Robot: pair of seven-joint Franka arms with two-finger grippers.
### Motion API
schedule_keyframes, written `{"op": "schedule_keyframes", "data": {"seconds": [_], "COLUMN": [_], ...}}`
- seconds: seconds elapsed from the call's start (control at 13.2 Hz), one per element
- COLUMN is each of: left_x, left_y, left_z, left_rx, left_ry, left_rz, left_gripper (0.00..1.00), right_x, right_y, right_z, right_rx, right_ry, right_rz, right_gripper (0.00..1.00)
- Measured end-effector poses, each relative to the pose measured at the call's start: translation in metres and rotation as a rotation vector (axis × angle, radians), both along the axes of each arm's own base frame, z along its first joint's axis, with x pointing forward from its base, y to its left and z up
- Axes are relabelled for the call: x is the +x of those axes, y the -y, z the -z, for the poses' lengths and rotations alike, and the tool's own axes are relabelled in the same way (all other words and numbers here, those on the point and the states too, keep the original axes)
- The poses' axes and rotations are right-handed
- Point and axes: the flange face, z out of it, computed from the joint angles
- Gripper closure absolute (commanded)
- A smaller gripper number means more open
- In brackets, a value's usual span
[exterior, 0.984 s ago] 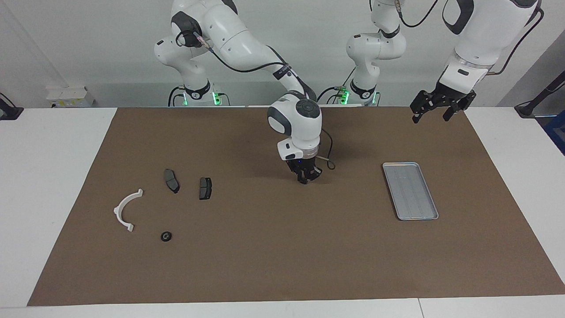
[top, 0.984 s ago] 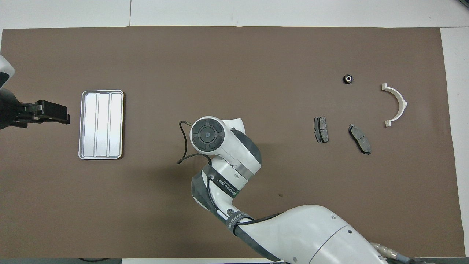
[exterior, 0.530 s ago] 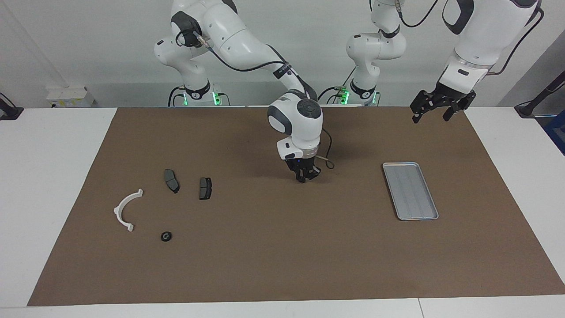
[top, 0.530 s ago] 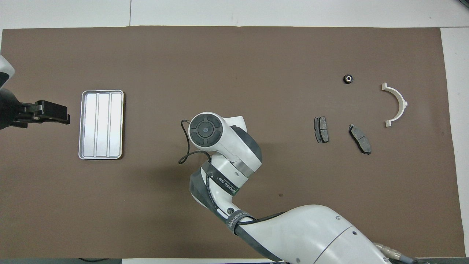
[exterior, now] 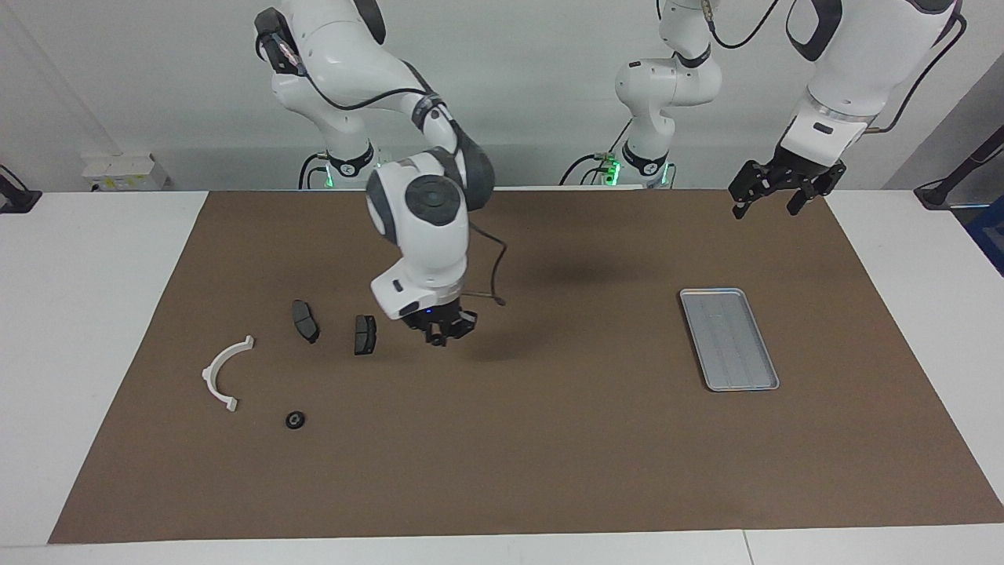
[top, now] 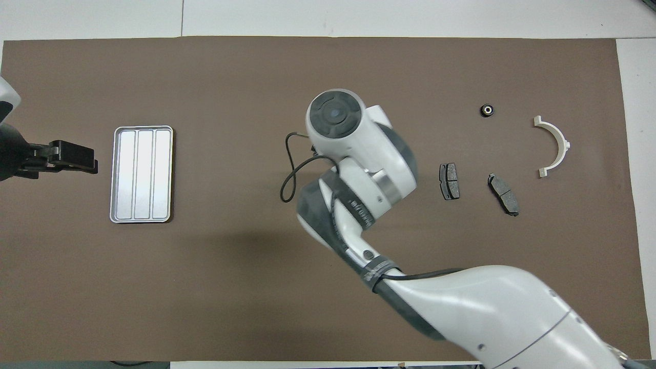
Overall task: Place bearing gear from tray to pile
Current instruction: 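Carry the gear beside the first gear and open the right gripper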
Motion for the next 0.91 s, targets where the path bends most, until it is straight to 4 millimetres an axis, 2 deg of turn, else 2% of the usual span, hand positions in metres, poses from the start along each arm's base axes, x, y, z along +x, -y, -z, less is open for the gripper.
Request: {"op": "schedule_keyframes", "data": {"seconds": [0.15,0.3,0.38,0.61,0.91], "left_x": [0.000,0.000,0.000,0.000,0.000], "left_y": [0.000,0.000,0.000,0.000,0.000], "left_z": [0.000,0.000,0.000,0.000,0.000], "left_rx": [0.000,0.000,0.000,0.000,0.000], "left_ry": [0.000,0.000,0.000,0.000,0.000], "left_rz": [0.000,0.000,0.000,0.000,0.000], "left_gripper": [0.00,0.00,0.00,0.00,0.00], "right_x": [0.018,0.028,0.031,0.038,0.044], "right_y": [0.054,0.093,0.105,0.121,0.125], "right_z": [0.010,0.040,0.058,0.100,0.122], "right_rx": [0.007,0.015,0.019,0.031,0.041], "right_ry": [0.008,0.026,0.035,0.064,0.095], "right_rz": [-0.078,-0.130,-0.145,-0.175,-0.182], "right_gripper": [1.00,1.00,1.00,1.00,1.00]}}
